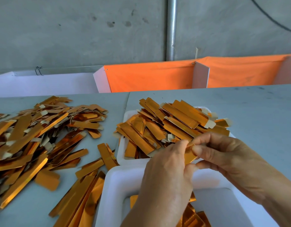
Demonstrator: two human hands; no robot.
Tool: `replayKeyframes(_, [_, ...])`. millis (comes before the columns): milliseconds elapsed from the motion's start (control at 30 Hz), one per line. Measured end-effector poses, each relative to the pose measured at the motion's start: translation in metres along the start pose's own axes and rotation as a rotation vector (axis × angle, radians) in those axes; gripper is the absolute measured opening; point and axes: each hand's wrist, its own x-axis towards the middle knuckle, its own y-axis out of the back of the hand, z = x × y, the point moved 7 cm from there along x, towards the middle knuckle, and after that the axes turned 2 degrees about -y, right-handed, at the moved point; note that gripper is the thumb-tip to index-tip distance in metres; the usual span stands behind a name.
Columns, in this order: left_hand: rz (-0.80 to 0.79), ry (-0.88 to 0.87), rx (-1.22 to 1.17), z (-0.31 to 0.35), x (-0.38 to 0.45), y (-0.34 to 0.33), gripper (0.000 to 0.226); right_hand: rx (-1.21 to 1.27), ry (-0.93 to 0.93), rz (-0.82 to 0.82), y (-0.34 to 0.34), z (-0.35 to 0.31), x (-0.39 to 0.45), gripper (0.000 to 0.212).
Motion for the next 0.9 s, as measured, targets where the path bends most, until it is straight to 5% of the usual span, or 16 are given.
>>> replayKeyframes(233, [-0.034,0.179,-0.305,-0.022,0.000,0.000,0.040,0.134,0.012,0.030,0.010,-0.001,0.000,0.014])
replayKeyframes(467, [-0.120,0.172,-0.379,-0.028,-0.001,-0.002,0.043,0.066,0.057,-0.076,0.005,-0.009,-0.003,0.009])
replayKeyframes(633, [-0.170,0.113,-0.406,-0.022,-0.001,0.001,0.044,0.030,0.058,-0.191,0.003,-0.013,-0.006,0.025])
replayKeyframes(900, [-0.187,0.034,-0.404,-0.016,-0.002,0.002,0.046,-0.004,0.104,-0.175,0.007,-0.018,-0.007,0.021])
